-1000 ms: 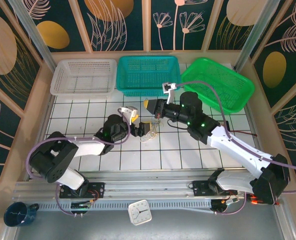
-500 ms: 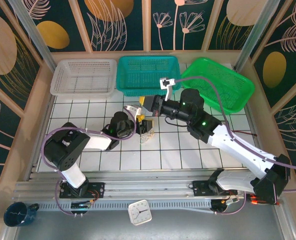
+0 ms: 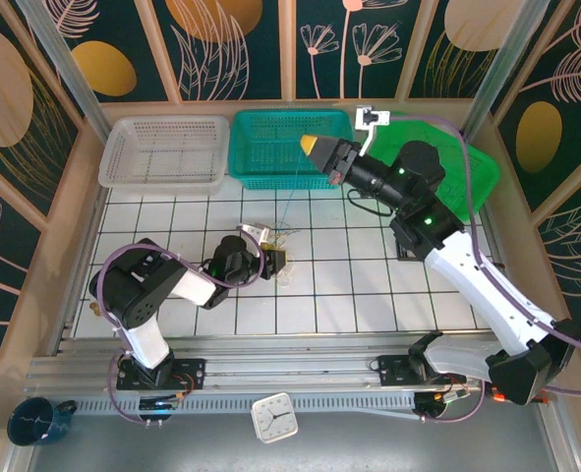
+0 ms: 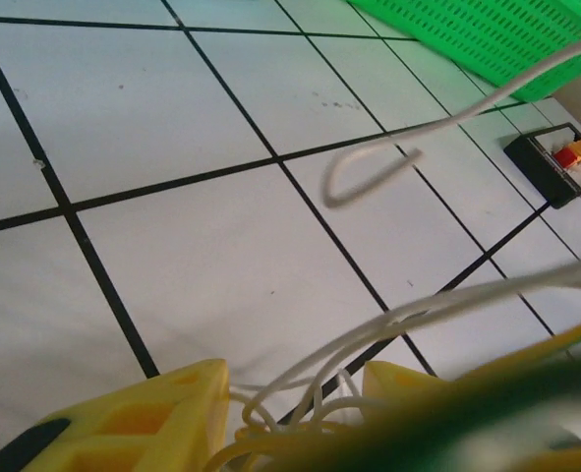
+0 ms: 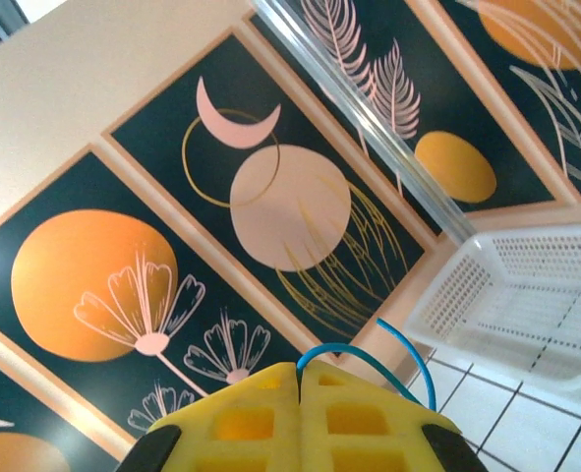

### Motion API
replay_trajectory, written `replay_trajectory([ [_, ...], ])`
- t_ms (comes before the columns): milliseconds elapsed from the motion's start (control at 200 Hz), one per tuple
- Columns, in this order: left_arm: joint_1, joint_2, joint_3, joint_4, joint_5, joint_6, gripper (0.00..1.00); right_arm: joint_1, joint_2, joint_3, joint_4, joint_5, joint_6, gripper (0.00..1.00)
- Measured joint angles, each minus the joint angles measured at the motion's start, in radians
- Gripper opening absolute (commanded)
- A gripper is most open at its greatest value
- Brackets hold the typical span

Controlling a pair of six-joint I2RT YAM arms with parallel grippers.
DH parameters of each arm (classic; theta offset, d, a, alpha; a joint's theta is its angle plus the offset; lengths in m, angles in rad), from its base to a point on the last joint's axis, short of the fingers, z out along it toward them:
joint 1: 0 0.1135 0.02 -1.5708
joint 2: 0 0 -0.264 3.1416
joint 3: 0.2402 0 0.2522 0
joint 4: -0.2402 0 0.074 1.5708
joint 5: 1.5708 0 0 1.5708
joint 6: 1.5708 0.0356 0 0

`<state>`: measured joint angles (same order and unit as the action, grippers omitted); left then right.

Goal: Untangle the cables

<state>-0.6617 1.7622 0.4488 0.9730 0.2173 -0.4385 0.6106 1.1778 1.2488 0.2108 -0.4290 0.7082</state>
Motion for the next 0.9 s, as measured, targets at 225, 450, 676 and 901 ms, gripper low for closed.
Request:
replay_trajectory([
  [225, 0.000, 0.007, -0.018, 0.027, -0.009, -0.009, 0.33, -0.067, -0.015, 0.027, 0.032, -0.021, 0.028, 0.00],
  [450, 0.000, 0.017, -0.021, 0.032, -0.009, -0.012, 0.33, -0.145, -0.026, 0.103, 0.061, -0.034, 0.039, 0.00],
  [676, 0.000, 0.019, -0.032, 0.045, -0.009, -0.020, 0.33, -0.218, -0.026, 0.153, 0.092, -0.036, 0.038, 0.00],
  [901, 0.000, 0.018, -0.032, 0.048, -0.008, -0.035, 0.48, -0.292, -0.026, 0.157, 0.100, -0.018, 0.030, 0.00],
])
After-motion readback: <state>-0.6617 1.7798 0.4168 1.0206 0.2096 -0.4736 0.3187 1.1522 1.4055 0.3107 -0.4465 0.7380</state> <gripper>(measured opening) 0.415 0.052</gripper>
